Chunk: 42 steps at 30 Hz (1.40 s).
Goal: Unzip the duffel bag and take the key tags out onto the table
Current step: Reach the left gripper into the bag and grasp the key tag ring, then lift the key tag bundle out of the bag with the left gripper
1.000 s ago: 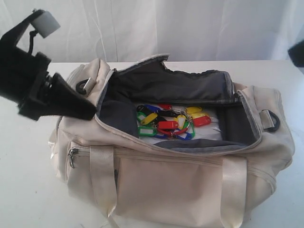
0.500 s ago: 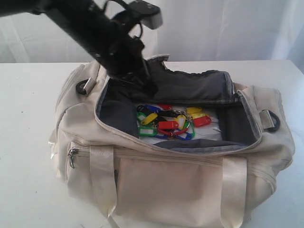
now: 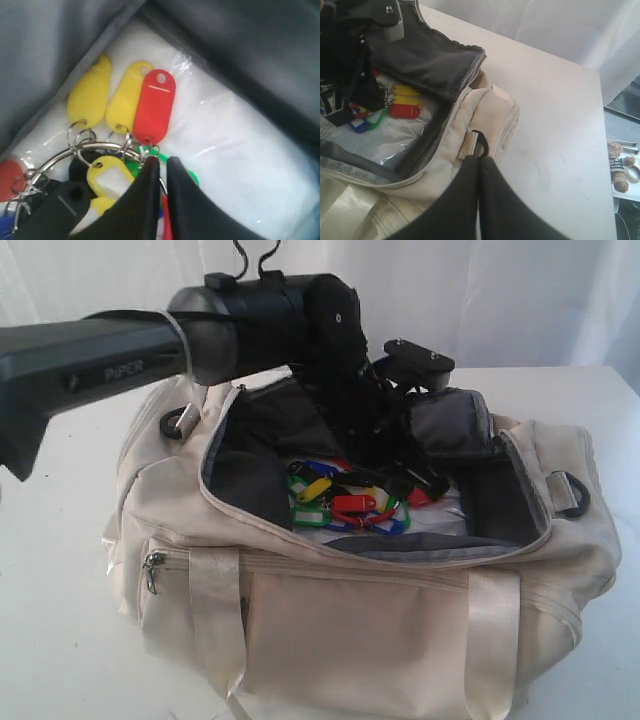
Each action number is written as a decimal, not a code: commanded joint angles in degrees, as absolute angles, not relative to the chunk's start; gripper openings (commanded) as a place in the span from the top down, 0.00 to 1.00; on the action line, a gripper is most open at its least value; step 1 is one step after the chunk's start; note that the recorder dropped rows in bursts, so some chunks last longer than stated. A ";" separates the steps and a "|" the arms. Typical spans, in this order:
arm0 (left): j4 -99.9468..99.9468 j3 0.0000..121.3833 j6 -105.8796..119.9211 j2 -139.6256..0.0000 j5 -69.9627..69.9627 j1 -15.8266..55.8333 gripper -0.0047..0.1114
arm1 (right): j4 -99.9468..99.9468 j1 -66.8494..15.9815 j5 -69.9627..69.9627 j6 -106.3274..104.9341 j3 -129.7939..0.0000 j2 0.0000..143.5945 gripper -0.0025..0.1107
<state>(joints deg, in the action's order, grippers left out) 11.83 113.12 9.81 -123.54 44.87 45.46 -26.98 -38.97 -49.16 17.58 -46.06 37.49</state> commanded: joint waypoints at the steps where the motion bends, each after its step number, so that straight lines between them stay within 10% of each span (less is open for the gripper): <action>1: 11.06 113.67 9.01 -124.39 46.18 45.86 0.52 | -27.63 -38.77 -48.19 18.17 -45.73 37.17 0.98; 5: 9.17 113.67 7.28 -124.60 43.91 45.86 0.24 | -27.63 -38.77 -47.97 18.17 -45.73 37.17 0.98; 18: 5.12 113.67 5.77 -129.64 46.14 45.86 0.29 | -27.52 -38.77 -47.83 18.17 -45.73 37.17 0.98; 24: 5.17 113.67 5.77 -131.36 49.87 45.90 0.49 | -27.41 -38.77 -47.85 18.17 -45.73 37.17 0.98; 31: 3.54 115.19 5.99 -130.73 55.48 45.90 0.96 | -27.43 -38.77 -47.69 18.17 -45.73 37.17 0.98; 42: 2.51 130.32 6.41 -130.63 67.46 45.90 0.96 | -27.43 -38.77 -47.69 18.17 -45.73 37.17 0.98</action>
<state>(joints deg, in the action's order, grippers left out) 2.91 127.13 6.35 -130.49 61.79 45.47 -26.98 -38.97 -48.76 17.92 -46.06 37.49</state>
